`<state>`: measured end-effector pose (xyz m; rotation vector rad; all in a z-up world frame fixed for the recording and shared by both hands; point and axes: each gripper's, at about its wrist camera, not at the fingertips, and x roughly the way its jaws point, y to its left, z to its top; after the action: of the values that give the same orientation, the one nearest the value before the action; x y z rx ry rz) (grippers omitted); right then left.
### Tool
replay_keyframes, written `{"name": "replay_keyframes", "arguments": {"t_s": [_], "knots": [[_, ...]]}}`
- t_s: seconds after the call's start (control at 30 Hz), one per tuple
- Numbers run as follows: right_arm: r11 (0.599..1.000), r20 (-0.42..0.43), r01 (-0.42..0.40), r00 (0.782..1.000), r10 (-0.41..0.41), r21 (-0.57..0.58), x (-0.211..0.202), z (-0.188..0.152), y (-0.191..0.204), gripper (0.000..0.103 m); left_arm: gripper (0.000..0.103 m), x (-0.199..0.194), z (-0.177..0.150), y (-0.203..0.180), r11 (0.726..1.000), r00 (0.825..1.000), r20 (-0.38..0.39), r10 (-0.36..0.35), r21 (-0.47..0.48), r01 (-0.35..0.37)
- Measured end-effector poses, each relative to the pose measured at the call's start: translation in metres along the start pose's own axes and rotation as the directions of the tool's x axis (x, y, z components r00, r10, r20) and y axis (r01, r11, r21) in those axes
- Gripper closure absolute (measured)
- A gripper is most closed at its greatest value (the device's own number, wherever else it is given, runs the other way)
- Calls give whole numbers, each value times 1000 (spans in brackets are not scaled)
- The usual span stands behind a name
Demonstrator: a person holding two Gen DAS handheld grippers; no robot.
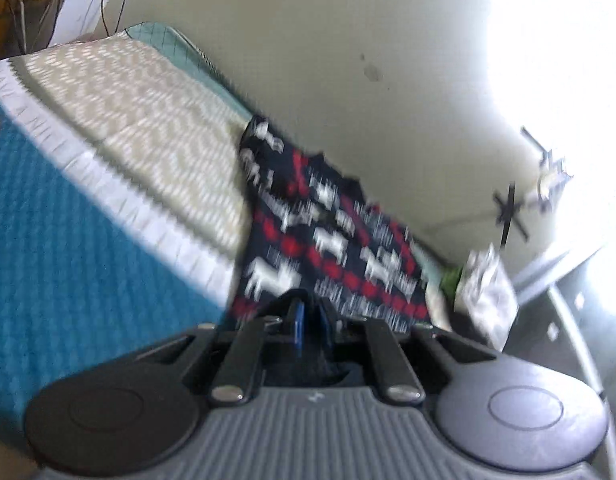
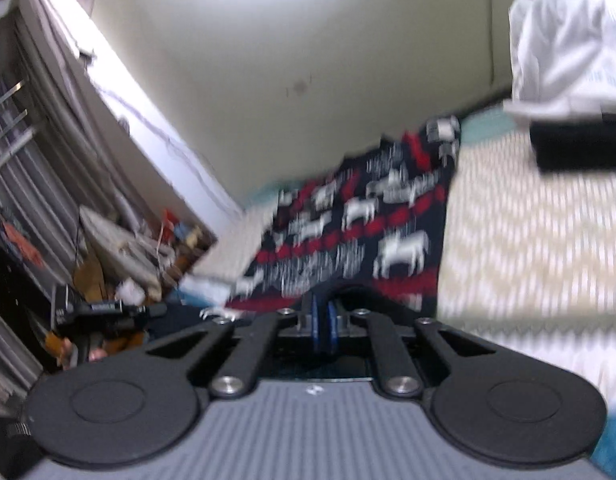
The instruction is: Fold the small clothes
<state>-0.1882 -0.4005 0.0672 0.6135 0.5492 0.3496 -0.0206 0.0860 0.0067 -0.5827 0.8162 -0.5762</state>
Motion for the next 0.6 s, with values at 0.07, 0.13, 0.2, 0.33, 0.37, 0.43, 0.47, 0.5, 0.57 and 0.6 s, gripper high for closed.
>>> {"name": "replay_keyframes", "arguments": {"t_s": [0.07, 0.13, 0.2, 0.33, 0.37, 0.43, 0.47, 0.5, 0.57, 0.6], "knots": [[1000, 23, 16, 1000, -16, 22, 14, 24, -12, 98, 95, 20, 25, -4, 1000, 1000, 6, 4, -8, -4], [998, 36, 36, 999, -37, 45, 35, 49, -22, 98, 95, 42, 48, -10, 1000, 1000, 9, 29, 9, -29], [996, 42, 59, 997, -61, 59, 60, 73, -30, 98, 94, 74, 71, -17, 997, 997, 18, 75, 14, -75], [978, 76, 201, 976, -205, 63, 117, 104, -49, 57, 76, 119, 88, -17, 970, 970, 25, 243, 21, -244], [964, 68, 254, 964, -259, 71, 122, 103, -52, 31, 71, 120, 86, -15, 964, 965, 19, 263, 31, -264], [972, 47, 227, 972, -230, 67, 118, 92, -58, 30, 52, 110, 72, -9, 965, 967, 25, 253, 67, -254], [975, 29, 215, 976, -217, 51, 113, 85, -58, 32, 48, 104, 64, -5, 961, 964, 30, 266, 75, -267], [975, 9, 219, 975, -220, 36, 108, 76, -58, 32, 48, 99, 55, -1, 957, 960, 21, 278, 81, -279], [975, -38, 222, 974, -221, 13, 99, 56, -57, 32, 48, 96, 42, 6, 959, 961, -42, 275, 84, -270], [975, -62, 223, 973, -222, 15, 95, 47, -57, 33, 48, 97, 38, 7, 961, 960, -68, 272, 80, -267]]}}
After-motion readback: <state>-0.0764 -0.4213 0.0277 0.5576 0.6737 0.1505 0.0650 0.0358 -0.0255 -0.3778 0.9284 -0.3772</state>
